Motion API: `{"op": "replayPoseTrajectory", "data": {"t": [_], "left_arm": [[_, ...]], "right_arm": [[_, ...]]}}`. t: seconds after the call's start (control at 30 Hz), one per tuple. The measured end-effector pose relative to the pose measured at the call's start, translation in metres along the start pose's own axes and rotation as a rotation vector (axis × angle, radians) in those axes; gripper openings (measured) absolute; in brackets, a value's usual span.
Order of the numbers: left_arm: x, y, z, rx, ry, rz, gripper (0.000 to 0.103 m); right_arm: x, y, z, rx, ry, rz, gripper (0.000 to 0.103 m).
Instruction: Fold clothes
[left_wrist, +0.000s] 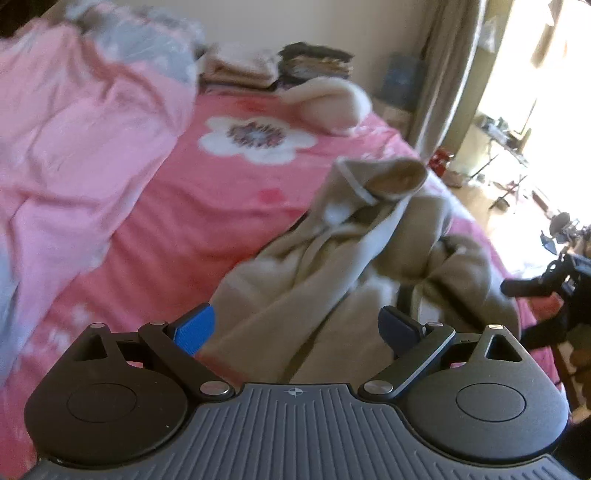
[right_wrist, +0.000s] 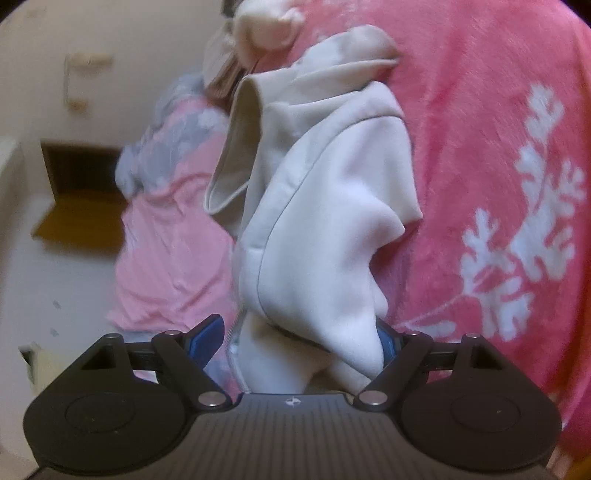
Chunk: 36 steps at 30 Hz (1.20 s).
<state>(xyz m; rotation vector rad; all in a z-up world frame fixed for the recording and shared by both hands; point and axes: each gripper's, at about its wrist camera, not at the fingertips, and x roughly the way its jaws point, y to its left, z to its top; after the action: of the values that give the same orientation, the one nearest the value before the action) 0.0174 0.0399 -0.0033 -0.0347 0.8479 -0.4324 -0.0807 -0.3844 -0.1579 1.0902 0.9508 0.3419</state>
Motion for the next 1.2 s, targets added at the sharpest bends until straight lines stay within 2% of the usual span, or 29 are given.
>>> {"op": "replayPoseTrajectory", "data": {"t": [0.17, 0.33, 0.43, 0.5, 0.57, 0.6, 0.67, 0.8, 0.9, 0.97, 1.0, 1.03, 1.1, 1.17, 1.2], "left_arm": [[-0.002, -0.002, -0.031, -0.125, 0.001, -0.052, 0.096], [0.013, -0.01, -0.04, -0.178, -0.001, -0.131, 0.1], [0.03, -0.014, -0.038, -0.154, 0.038, -0.125, 0.1], [0.039, -0.012, -0.036, -0.148, 0.054, -0.101, 0.101], [0.045, -0.008, -0.035, -0.162, 0.06, -0.105, 0.102], [0.047, -0.006, -0.035, -0.174, 0.064, -0.109, 0.103], [0.052, -0.001, -0.036, -0.201, 0.073, -0.117, 0.103], [0.063, 0.007, -0.038, -0.27, 0.087, -0.128, 0.103], [0.073, 0.015, -0.039, -0.333, 0.082, -0.135, 0.103], [0.079, 0.021, -0.037, -0.37, 0.082, -0.142, 0.103], [0.082, 0.025, -0.034, -0.387, 0.086, -0.144, 0.097], [0.084, 0.028, -0.032, -0.404, 0.09, -0.146, 0.095], [0.087, 0.031, -0.026, -0.403, 0.089, -0.157, 0.086], [0.088, 0.028, -0.022, -0.366, 0.084, -0.163, 0.082], [0.089, 0.026, -0.019, -0.346, 0.082, -0.165, 0.08]], "right_arm": [[-0.007, 0.027, -0.01, -0.231, -0.06, -0.148, 0.084], [-0.03, 0.045, -0.005, -0.412, -0.153, -0.174, 0.084], [-0.044, 0.053, 0.015, -0.481, -0.21, -0.174, 0.086], [-0.05, 0.056, 0.039, -0.506, -0.253, -0.18, 0.093], [-0.049, 0.061, 0.066, -0.524, -0.269, -0.19, 0.094], [-0.046, 0.062, 0.08, -0.526, -0.272, -0.192, 0.098], [-0.035, 0.058, 0.107, -0.481, -0.247, -0.18, 0.1], [0.009, 0.023, 0.147, -0.297, -0.159, -0.158, 0.1], [0.045, -0.004, 0.152, -0.213, -0.082, -0.136, 0.099], [0.057, -0.013, 0.144, -0.189, -0.045, -0.101, 0.097], [0.06, -0.014, 0.138, -0.193, -0.036, -0.087, 0.093], [0.063, -0.016, 0.133, -0.197, -0.027, -0.073, 0.087], [0.062, -0.019, 0.125, -0.175, -0.007, -0.038, 0.066], [0.057, -0.025, 0.117, -0.114, 0.007, 0.005, 0.055], [0.054, -0.027, 0.113, -0.09, 0.013, 0.021, 0.054]]}}
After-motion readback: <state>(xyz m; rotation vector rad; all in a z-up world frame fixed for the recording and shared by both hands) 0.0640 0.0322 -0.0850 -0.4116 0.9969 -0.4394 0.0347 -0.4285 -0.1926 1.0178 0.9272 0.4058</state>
